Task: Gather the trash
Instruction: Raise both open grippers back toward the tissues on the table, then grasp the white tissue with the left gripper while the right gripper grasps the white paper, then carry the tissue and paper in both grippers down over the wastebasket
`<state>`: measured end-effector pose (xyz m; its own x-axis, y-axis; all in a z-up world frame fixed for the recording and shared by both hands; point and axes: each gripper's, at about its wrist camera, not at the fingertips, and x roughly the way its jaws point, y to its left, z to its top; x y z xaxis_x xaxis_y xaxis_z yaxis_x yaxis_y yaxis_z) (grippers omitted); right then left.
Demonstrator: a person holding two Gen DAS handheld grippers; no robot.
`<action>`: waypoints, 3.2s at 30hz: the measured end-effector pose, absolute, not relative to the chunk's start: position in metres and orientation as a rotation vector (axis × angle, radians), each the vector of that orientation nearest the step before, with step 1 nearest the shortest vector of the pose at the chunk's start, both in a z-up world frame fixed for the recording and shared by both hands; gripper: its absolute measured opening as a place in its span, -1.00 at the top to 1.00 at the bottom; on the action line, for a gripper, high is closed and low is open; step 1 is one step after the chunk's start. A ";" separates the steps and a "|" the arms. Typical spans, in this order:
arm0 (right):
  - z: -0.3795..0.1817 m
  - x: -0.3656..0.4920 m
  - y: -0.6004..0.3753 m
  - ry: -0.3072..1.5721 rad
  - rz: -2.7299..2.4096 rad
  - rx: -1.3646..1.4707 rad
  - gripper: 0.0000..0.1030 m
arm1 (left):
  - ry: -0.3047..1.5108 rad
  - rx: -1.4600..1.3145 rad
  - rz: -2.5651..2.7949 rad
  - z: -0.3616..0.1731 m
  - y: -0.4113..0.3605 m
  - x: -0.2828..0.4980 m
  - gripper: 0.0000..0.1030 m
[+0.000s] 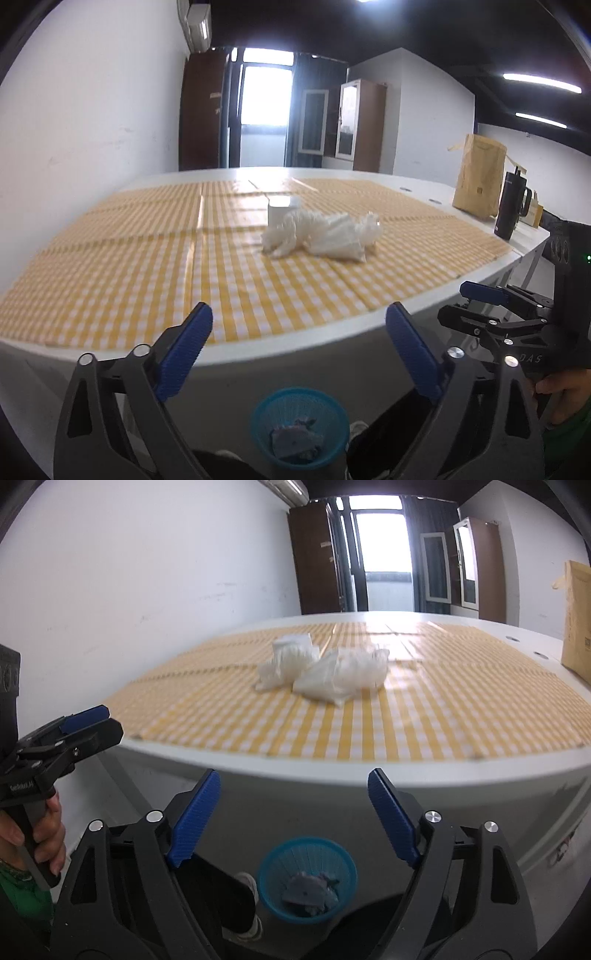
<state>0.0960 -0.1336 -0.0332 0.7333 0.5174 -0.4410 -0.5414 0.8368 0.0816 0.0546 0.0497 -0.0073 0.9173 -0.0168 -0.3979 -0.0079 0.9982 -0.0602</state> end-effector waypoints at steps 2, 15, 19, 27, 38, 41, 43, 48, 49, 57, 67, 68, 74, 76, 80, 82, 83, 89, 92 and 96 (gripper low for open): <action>-0.029 0.108 -0.133 0.472 0.575 -0.044 -0.59 | 0.403 -0.053 0.011 -0.002 0.053 0.063 -0.88; -0.013 0.179 -0.107 0.557 0.600 -0.017 -0.58 | 0.509 -0.142 0.001 0.011 0.087 0.141 -0.88; -0.016 0.204 -0.099 0.609 0.600 -0.006 -0.52 | 0.550 -0.170 -0.007 0.012 0.097 0.168 -0.88; -0.019 0.244 -0.084 0.707 0.589 -0.006 -0.39 | 0.656 -0.139 -0.024 0.006 0.099 0.226 -0.86; -0.019 0.276 -0.064 0.773 0.585 -0.054 0.13 | 0.778 -0.123 -0.091 -0.008 0.097 0.296 -0.73; -0.022 0.280 -0.064 0.793 0.586 -0.062 0.45 | 0.811 -0.152 -0.115 -0.016 0.098 0.311 -0.65; -0.025 0.282 -0.063 0.802 0.588 -0.057 0.81 | 0.827 -0.172 -0.118 -0.022 0.099 0.315 -0.32; -0.019 0.275 -0.080 0.738 0.547 -0.030 0.99 | 0.828 -0.193 -0.100 -0.031 0.100 0.311 0.86; -0.018 0.273 -0.085 0.728 0.544 -0.017 0.99 | 0.821 -0.206 -0.093 -0.031 0.103 0.309 0.89; -0.005 0.245 -0.100 0.668 0.560 -0.022 0.99 | 0.737 -0.293 -0.095 -0.022 0.110 0.266 0.94; 0.013 0.194 -0.118 0.585 0.620 0.003 0.99 | 0.633 -0.372 -0.089 -0.001 0.109 0.188 0.94; 0.016 0.188 -0.119 0.577 0.629 0.006 0.99 | 0.621 -0.377 -0.089 0.002 0.108 0.177 0.94; 0.027 0.144 -0.123 0.521 0.692 -0.003 0.99 | 0.575 -0.385 -0.103 0.008 0.097 0.131 0.94; 0.030 0.128 -0.128 0.505 0.706 -0.006 0.99 | 0.572 -0.383 -0.109 0.007 0.093 0.121 0.94; 0.029 0.104 -0.137 0.497 0.722 0.001 0.99 | 0.565 -0.370 -0.123 0.005 0.083 0.098 0.94; 0.025 0.094 -0.142 0.505 0.727 0.007 0.99 | 0.567 -0.367 -0.127 0.002 0.080 0.089 0.94; 0.023 0.090 -0.143 0.510 0.731 0.007 0.99 | 0.569 -0.365 -0.130 0.000 0.079 0.084 0.94; 0.008 0.067 -0.153 0.537 0.735 -0.004 0.99 | 0.587 -0.356 -0.147 -0.014 0.069 0.060 0.94; -0.001 0.056 -0.156 0.555 0.735 -0.010 0.99 | 0.600 -0.355 -0.153 -0.021 0.063 0.049 0.94; -0.016 0.046 -0.156 0.583 0.738 -0.024 0.99 | 0.623 -0.346 -0.163 -0.033 0.057 0.037 0.94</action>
